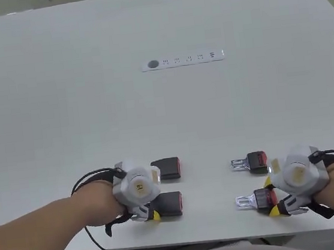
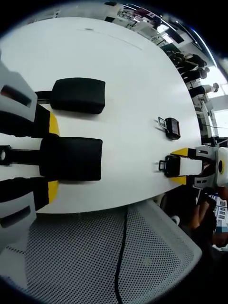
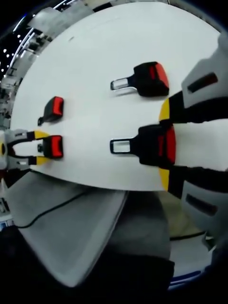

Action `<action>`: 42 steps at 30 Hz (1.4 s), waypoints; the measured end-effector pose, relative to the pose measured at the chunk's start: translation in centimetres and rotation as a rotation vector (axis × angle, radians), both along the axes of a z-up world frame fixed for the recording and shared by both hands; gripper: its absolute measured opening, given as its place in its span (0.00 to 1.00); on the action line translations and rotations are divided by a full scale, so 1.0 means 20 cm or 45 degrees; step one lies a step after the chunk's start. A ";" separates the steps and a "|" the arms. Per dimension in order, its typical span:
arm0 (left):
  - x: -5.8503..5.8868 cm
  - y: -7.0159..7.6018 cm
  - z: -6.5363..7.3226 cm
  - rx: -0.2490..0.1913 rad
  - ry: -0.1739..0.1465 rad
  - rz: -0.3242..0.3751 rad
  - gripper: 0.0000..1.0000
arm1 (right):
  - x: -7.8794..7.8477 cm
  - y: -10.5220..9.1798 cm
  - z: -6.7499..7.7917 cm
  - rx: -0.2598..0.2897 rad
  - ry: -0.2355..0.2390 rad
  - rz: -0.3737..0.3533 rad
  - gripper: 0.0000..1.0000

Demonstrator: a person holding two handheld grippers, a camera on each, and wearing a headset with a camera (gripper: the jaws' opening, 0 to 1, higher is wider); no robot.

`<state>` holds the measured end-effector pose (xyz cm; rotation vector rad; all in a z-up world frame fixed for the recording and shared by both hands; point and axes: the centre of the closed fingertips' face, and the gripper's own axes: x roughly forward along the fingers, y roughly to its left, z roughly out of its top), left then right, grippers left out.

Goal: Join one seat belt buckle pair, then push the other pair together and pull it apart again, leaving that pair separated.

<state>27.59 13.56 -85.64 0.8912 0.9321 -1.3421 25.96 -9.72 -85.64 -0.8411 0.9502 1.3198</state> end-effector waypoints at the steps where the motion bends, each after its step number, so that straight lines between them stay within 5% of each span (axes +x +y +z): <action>1: 0.00 0.00 0.00 0.004 0.000 0.000 0.32 | 0.00 0.00 0.00 0.002 -0.001 0.001 0.34; 23: -0.01 -0.01 0.00 0.026 0.000 0.024 0.32 | 0.01 0.14 0.01 0.038 -0.012 -0.050 0.34; 42: -0.01 0.00 0.01 0.018 0.000 0.038 0.32 | 0.02 0.41 0.01 0.083 -0.037 -0.045 0.33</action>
